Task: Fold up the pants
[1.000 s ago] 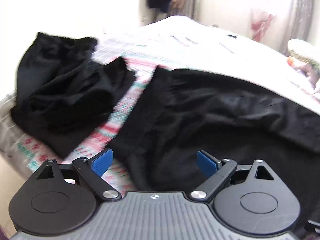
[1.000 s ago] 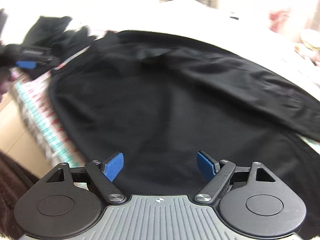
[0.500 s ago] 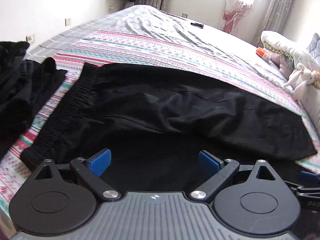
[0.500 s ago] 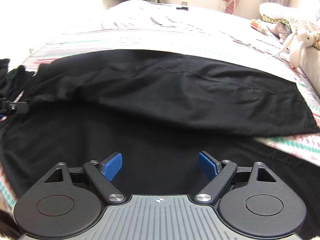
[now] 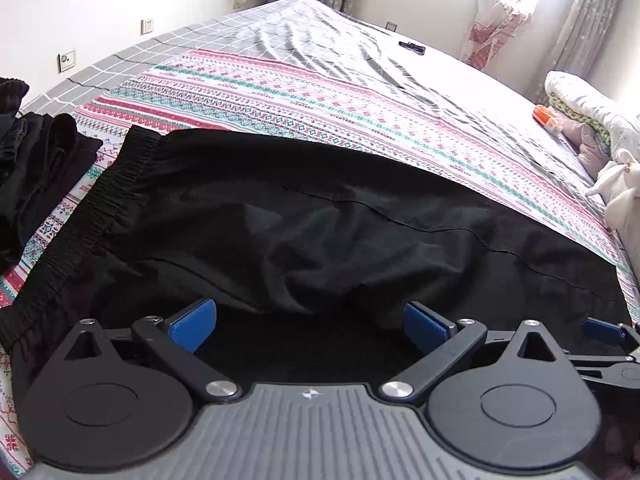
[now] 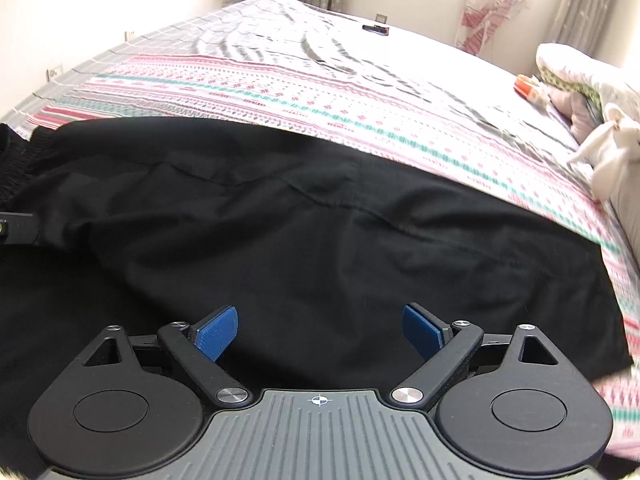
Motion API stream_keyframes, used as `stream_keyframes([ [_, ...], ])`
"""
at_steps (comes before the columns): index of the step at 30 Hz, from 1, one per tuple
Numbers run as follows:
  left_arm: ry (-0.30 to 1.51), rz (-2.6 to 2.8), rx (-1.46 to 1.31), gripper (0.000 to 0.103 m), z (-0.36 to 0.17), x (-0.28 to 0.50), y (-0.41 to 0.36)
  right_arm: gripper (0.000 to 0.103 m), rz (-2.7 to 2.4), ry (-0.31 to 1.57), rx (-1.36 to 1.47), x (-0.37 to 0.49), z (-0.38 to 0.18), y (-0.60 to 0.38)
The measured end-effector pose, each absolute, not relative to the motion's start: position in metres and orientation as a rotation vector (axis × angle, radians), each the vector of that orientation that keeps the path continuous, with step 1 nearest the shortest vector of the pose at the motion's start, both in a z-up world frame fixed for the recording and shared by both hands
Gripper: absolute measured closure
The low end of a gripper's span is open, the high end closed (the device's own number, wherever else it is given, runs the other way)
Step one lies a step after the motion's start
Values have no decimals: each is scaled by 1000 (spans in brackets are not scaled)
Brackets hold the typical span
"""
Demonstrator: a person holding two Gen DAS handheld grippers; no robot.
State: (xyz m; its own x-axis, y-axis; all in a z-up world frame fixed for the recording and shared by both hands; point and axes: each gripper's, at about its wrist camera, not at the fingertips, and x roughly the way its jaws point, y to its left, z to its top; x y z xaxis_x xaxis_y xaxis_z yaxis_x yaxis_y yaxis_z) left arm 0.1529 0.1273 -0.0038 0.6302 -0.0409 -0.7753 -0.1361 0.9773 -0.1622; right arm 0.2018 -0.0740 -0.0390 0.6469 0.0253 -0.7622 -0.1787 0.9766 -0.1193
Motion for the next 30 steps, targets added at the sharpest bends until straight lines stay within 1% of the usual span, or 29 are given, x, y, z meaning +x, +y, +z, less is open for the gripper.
stream_keyframes([
  [7,946,90,-219,0,-19,174,124,8,168,846,-302,250,-50,-56],
  [13,967,97,-238,0,-26,184,121,6,149,856,-336,285,-62,-53],
  [19,985,100,-261,0,-36,191,120,6,63,876,-236,314,-74,-82],
  [24,994,89,-298,0,-40,194,114,7,230,801,-176,347,-61,-79],
  [30,1025,95,-280,0,-51,203,110,8,374,757,-373,384,-57,-32],
])
